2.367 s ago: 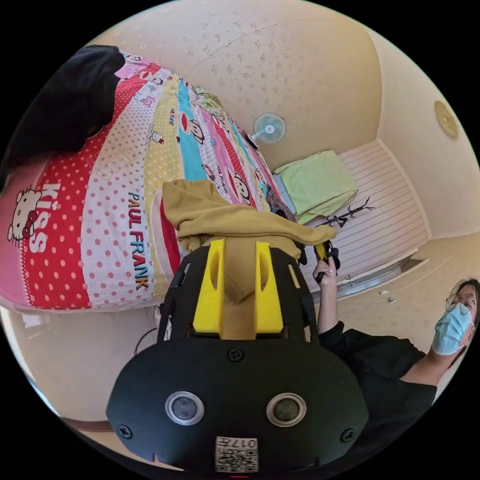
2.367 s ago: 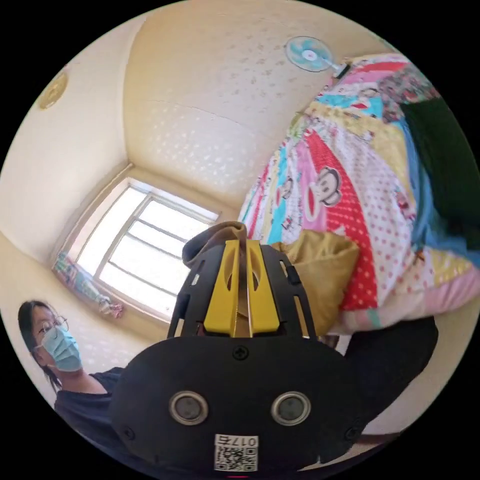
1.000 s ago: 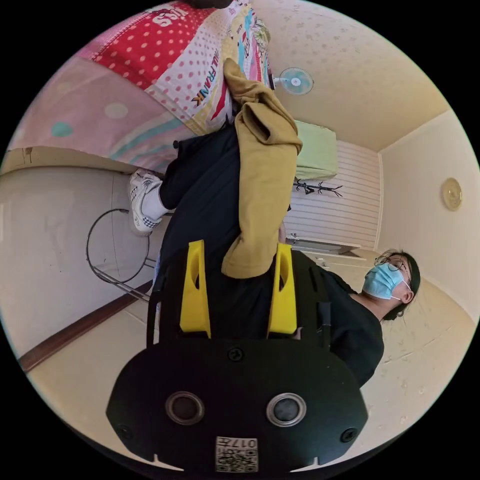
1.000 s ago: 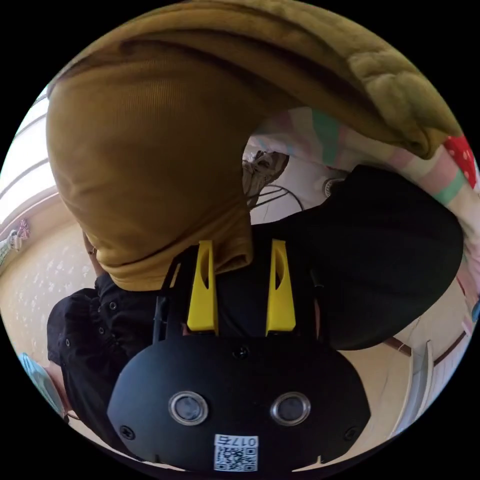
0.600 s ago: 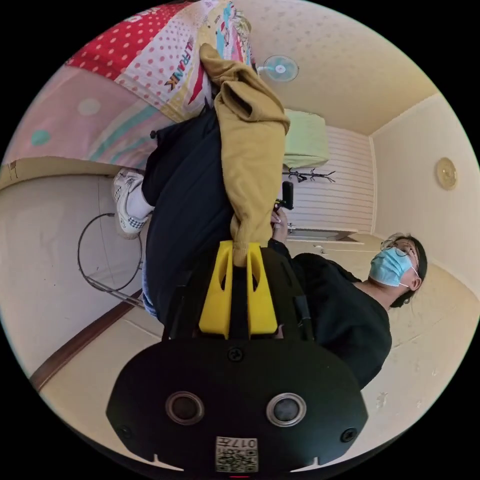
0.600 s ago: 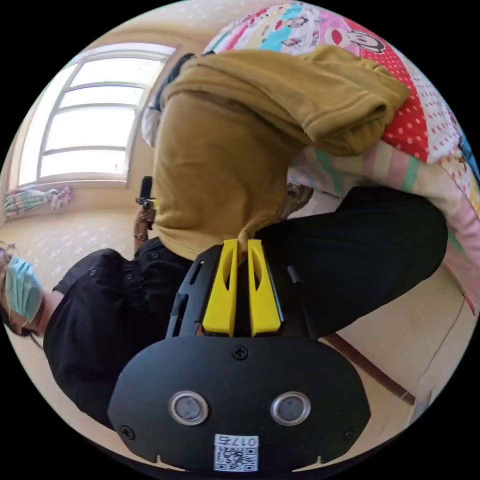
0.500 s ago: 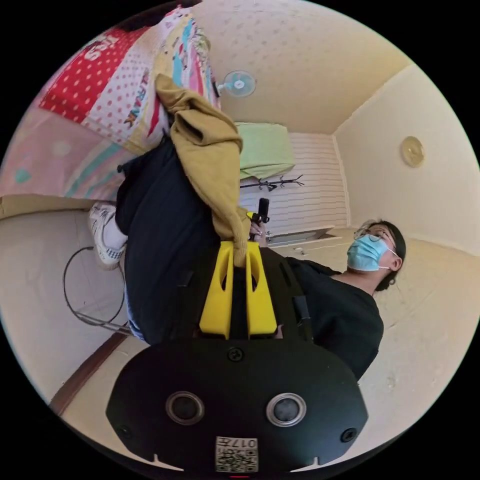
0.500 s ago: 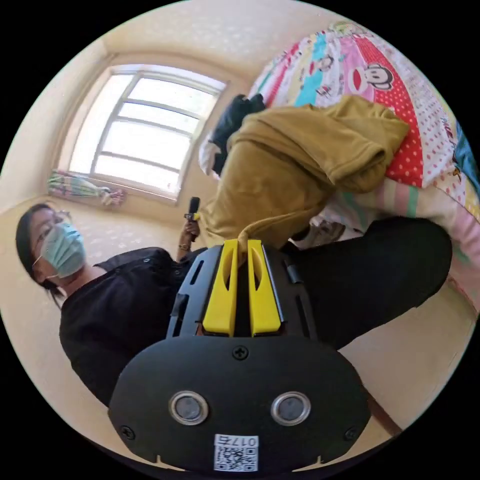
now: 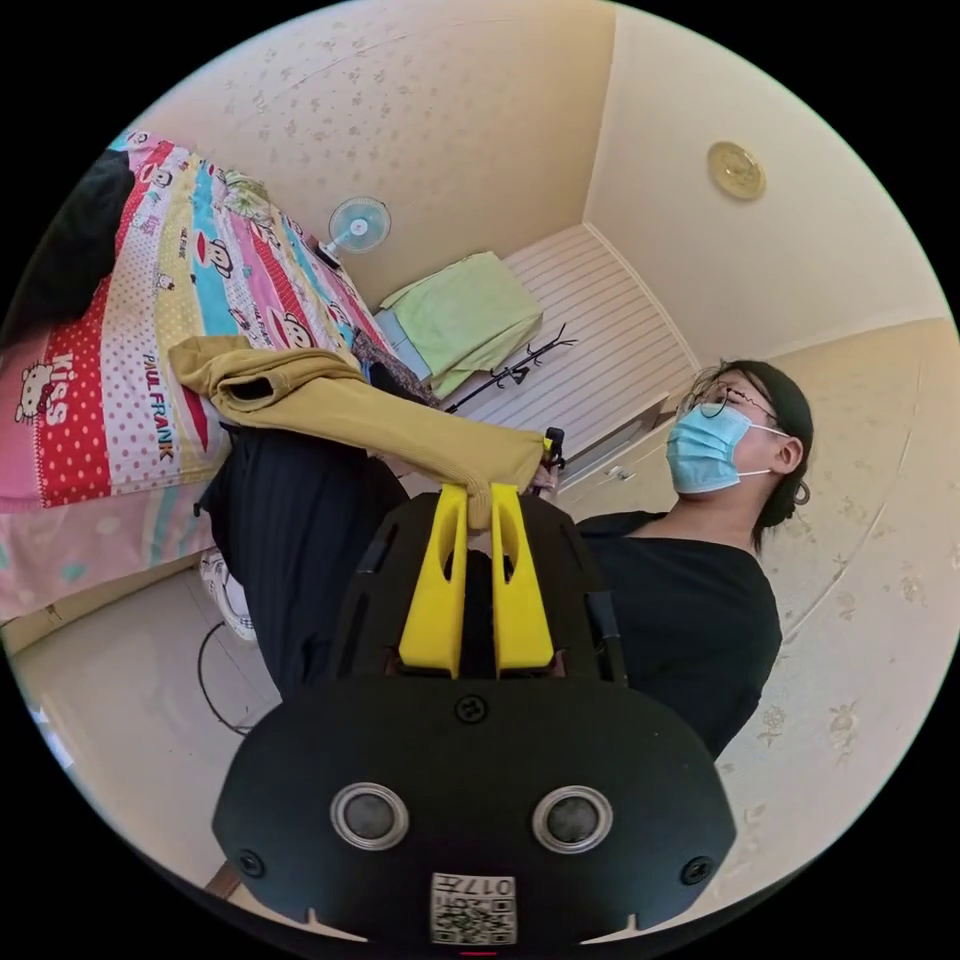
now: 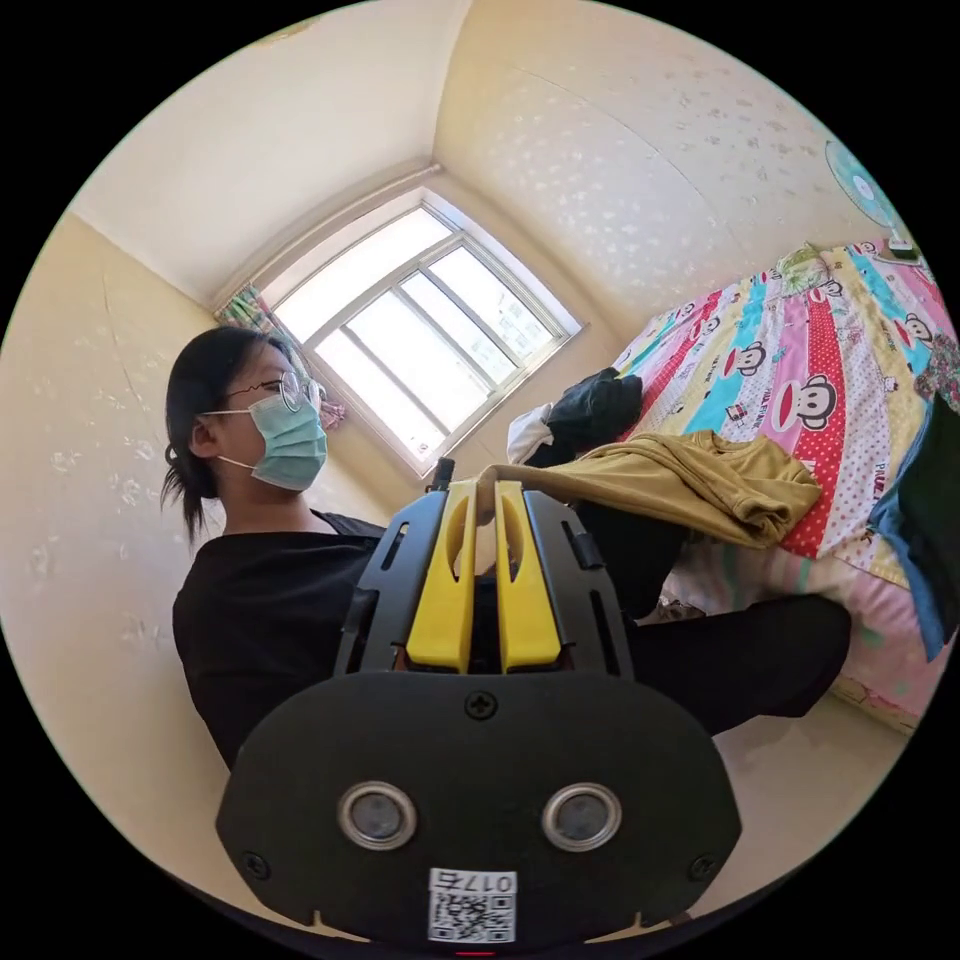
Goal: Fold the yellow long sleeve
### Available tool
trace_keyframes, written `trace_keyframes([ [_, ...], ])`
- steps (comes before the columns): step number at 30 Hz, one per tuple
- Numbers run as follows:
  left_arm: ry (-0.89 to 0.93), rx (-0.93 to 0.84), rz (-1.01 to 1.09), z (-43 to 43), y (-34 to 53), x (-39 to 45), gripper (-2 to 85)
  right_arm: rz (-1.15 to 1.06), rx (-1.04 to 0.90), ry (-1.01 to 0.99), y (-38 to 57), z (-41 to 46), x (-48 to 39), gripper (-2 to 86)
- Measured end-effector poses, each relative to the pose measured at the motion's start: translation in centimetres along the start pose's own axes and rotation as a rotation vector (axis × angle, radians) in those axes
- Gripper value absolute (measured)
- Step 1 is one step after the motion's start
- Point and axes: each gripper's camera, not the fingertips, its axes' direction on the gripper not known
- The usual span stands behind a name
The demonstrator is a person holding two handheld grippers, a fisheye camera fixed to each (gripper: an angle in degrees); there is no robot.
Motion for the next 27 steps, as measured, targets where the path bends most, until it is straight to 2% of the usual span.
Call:
trace_keyframes([
  [3, -0.021, 0.032, 0.018, 0.2, -0.2, 0.6, 4.2, -0.008, -0.028, 0.077, -0.4, 0.3, -1.0, 3.2],
  [6, 0.029, 0.069, 0.021, 0.7, -2.0, -0.4, 4.1, 0.065, 0.036, 0.038, -0.8, -0.3, 1.5, 3.2],
  [10, 0.039, 0.053, 0.071, 1.7, -10.2, -1.9, 4.2, 0.144, 0.114, 0.066, -6.2, -1.4, 6.8, 3.6],
  [15, -0.134, 0.050, -0.009, 3.7, -24.1, -8.4, 5.7, 0.370, 0.179, 0.277, -15.8, -0.3, 17.6, 4.9],
  [17, -0.218, 0.065, -0.106, 4.5, -28.4, -13.6, 10.6, 0.488, 0.228, 0.289, -17.7, 1.0, 23.3, 7.1],
  [18, -0.230, 0.074, -0.148, 4.6, -28.8, -14.9, 11.9, 0.496, 0.235, 0.302, -17.7, 1.1, 24.2, 7.5],
  [20, -0.208, 0.104, -0.234, 5.0, -28.2, -18.0, 14.6, 0.552, 0.198, 0.514, -16.4, 1.5, 26.3, 9.8],
  [22, -0.225, 0.092, -0.245, 5.4, -26.4, -19.0, 14.8, 0.574, 0.153, 0.608, -13.9, 1.8, 26.9, 11.5],
  [25, -0.273, 0.051, -0.319, 6.2, -21.9, -20.9, 16.5, 0.621, 0.044, 0.543, -8.2, 3.0, 28.5, 12.4],
  [27, -0.222, 0.052, -0.353, 6.6, -19.2, -21.9, 16.9, 0.660, 0.035, 0.449, -4.6, 3.4, 29.5, 12.9],
])
